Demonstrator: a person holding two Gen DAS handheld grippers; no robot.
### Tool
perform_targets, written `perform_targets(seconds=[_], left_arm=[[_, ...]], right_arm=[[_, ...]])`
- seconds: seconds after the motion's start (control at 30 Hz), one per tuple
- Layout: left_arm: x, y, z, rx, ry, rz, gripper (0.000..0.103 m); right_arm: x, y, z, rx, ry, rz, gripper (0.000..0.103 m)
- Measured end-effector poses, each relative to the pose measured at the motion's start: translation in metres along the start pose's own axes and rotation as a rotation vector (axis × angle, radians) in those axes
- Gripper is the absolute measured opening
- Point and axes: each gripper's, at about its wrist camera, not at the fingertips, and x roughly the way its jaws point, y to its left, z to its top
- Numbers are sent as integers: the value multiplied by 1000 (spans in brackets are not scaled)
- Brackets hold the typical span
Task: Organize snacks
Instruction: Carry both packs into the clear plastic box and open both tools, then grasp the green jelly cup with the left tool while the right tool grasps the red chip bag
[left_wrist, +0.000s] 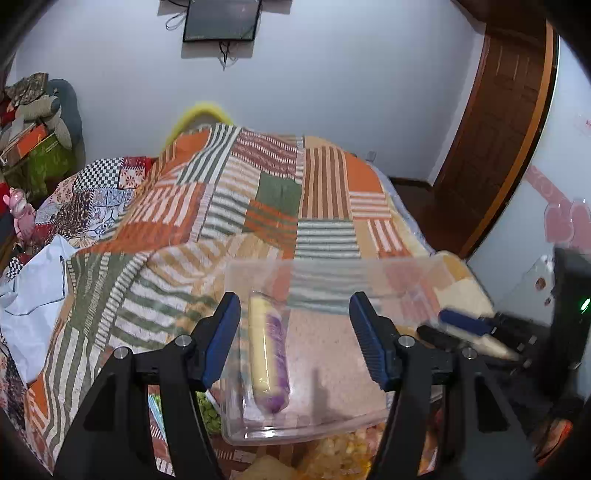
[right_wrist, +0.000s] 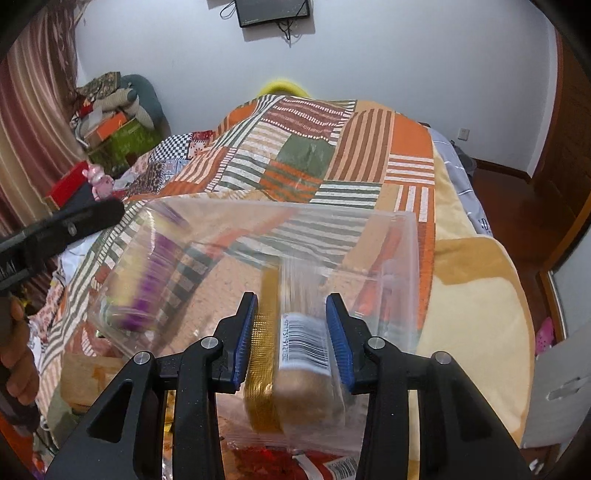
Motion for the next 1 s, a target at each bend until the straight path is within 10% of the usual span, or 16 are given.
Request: perform_targets(seconds=[1.0], left_arm=[[-94, 21, -110, 58, 102, 23, 73]], right_arm=[[-92, -12, -75, 14, -48, -27, 69]])
